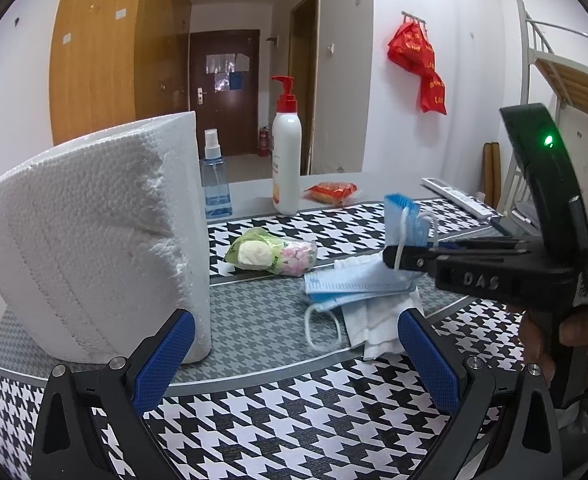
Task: Organize soft objects
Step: 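Grasp the blue face masks with the right gripper and lift, then grasp the white folded tissue with the left gripper while the right holds the masks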
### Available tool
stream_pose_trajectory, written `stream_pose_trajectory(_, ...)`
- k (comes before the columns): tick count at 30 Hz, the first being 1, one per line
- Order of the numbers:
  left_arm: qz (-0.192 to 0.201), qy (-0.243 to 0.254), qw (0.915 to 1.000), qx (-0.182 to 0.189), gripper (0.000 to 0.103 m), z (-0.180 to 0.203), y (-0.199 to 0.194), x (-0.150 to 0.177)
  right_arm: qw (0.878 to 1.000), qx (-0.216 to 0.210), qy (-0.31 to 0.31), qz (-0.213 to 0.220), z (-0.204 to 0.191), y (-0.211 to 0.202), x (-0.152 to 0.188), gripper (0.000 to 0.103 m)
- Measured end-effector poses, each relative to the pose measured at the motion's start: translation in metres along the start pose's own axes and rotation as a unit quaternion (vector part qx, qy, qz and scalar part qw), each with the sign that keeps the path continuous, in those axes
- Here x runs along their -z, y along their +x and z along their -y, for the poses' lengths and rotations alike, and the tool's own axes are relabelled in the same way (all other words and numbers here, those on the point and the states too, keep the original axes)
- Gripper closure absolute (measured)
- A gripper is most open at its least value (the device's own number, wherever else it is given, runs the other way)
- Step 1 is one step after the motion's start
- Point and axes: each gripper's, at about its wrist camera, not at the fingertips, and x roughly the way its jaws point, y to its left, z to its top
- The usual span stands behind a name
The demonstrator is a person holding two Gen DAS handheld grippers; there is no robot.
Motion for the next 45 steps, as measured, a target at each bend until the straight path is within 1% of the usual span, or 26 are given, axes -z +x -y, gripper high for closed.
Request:
stream_pose_trajectory(3, -0.002, 0.003, 1.0000, 0.002, 0.001, 0.003, 0.000, 0.000, 1.000, 0.001, 0.017, 0.016, 0.006, -0.011, -0.003, 0.079)
stream_pose_trajectory(9, -0.006, 0.010, 0.9999, 0.008, 0.001, 0.008, 0.003, -0.001, 0.998, 0.012, 0.029, 0.046, 0.015, -0.038, -0.007, 0.079)
stream_pose_trajectory(13, -0.010, 0.015, 0.9998, 0.012, 0.001, 0.015, 0.006, -0.002, 0.998, 0.025, 0.024, 0.061, 0.020, -0.054, -0.006, 0.079)
stream_pose_trajectory(15, -0.011, 0.016, 0.9997, 0.014, 0.001, 0.017, 0.007, -0.003, 0.996, 0.038, 0.024, 0.072, 0.024, -0.063, -0.004, 0.079)
stream_pose_trajectory(24, -0.026, 0.032, 0.9987, 0.029, 0.001, 0.040, 0.019, -0.005, 0.993, 0.060, 0.050, 0.089, 0.052, -0.087, 0.005, 0.079)
stream_pose_trajectory(29, -0.033, 0.040, 0.9980, 0.035, 0.001, 0.051, 0.025, -0.006, 0.992, 0.078, 0.052, 0.090, 0.065, -0.096, 0.012, 0.079)
stream_pose_trajectory(35, -0.053, 0.046, 0.9968, 0.039, 0.001, 0.063, 0.038, -0.007, 0.988, 0.099, 0.062, 0.097, 0.082, -0.107, 0.023, 0.079)
stream_pose_trajectory(39, -0.071, 0.051, 0.9955, 0.036, 0.001, 0.070, 0.049, -0.007, 0.988, 0.100, 0.066, 0.095, 0.090, -0.109, 0.028, 0.079)
stream_pose_trajectory(42, -0.088, 0.052, 0.9941, 0.039, 0.006, 0.073, 0.058, -0.006, 0.989, 0.096, 0.071, 0.092, 0.094, -0.107, 0.032, 0.079)
stream_pose_trajectory(45, -0.098, 0.055, 0.9929, 0.038, 0.014, 0.076, 0.063, -0.005, 0.989, 0.093, 0.075, 0.089, 0.099, -0.106, 0.036, 0.079)
